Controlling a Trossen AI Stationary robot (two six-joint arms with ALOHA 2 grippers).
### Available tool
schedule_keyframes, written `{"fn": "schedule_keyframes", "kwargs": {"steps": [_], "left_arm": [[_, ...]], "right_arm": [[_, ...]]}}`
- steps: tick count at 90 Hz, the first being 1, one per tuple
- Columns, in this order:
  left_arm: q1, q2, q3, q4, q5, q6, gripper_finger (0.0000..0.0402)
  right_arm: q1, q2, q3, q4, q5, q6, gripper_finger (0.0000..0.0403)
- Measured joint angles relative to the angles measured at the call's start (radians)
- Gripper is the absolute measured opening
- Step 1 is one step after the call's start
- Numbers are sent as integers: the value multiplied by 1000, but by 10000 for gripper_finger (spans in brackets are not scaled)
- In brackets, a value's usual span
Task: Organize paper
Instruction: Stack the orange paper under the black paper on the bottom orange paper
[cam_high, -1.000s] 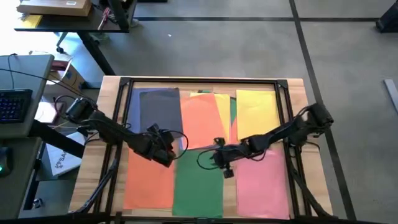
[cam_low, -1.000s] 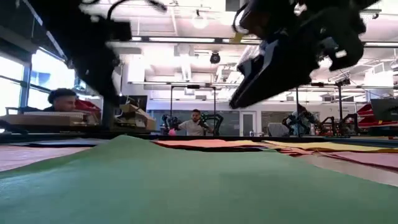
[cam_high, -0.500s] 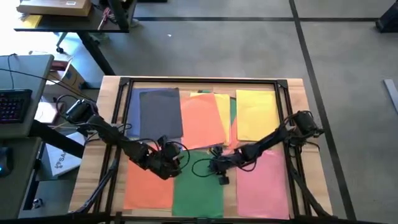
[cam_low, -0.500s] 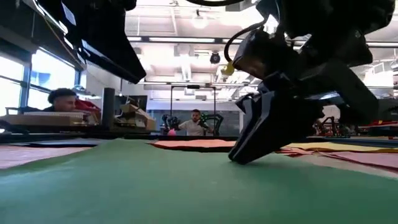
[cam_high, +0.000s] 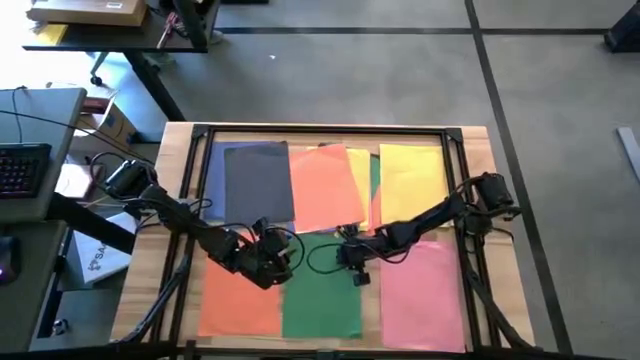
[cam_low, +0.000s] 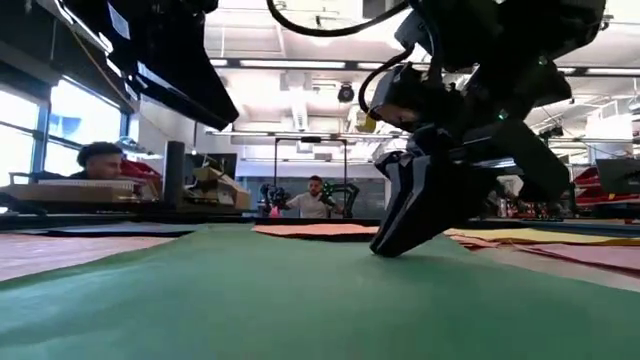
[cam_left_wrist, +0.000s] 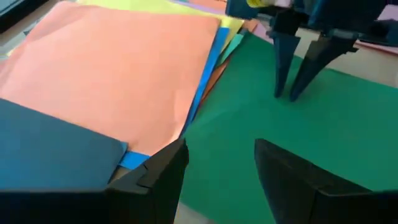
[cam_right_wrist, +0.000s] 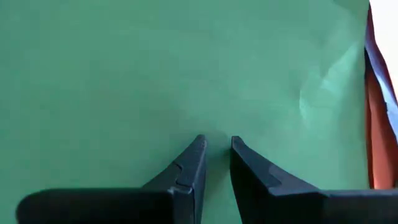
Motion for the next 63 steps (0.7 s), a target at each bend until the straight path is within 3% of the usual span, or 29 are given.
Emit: {"fn": "schedule_keyframes", "kwargs": {"steps": [39,63], "left_arm": [[17,0,0,15,-19,-5,179],[25,8,0,34,-19,-16,179]], "right_arm": [[25,-264,-6,-101,179,-59,53],[-31,-280,-41,-145,277,-57,96]]}}
